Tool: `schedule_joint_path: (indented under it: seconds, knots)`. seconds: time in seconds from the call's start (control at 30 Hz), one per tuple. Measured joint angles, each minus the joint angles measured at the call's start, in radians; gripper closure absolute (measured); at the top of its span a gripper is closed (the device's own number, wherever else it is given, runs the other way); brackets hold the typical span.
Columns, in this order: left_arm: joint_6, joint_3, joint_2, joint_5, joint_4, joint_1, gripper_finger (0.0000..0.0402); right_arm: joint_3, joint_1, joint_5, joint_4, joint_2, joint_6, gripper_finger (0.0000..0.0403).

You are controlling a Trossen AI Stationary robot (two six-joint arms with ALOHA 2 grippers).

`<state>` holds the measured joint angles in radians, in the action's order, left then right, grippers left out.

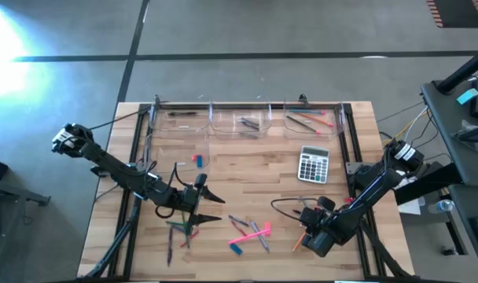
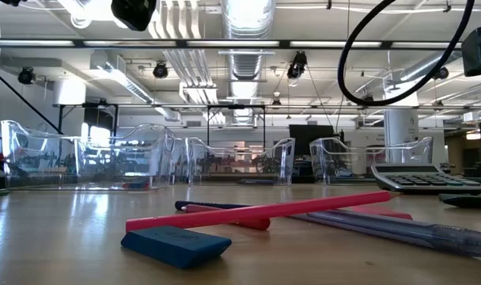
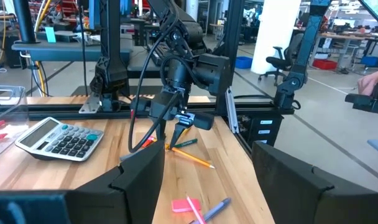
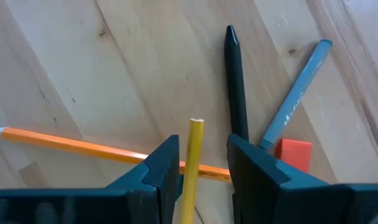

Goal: Sort crayons/erasers/pens/pencils in bins
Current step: Put the yellow pencil into the top right transparent bin

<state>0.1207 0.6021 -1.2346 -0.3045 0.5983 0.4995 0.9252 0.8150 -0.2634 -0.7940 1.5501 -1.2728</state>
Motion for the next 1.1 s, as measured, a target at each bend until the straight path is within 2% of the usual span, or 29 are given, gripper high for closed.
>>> schedule_joint_path:
  seconds: [0.43,0.73,1.1]
  knots:
    - [0.0,0.0,0.0,0.0,-0.001,0.0,0.0173,-0.033,0.0,0.002,0.034,0.003,-0.01,0.0327]
    - [-0.001,0.0,0.0,0.0,-0.001,0.0,0.0173,-0.039,0.0,0.018,0.041,-0.002,-0.01,0.0377]
    - [-0.001,0.0,0.0,0.0,-0.002,0.0,0.0173,0.01,-0.02,0.019,0.041,-0.07,0.016,0.0382]
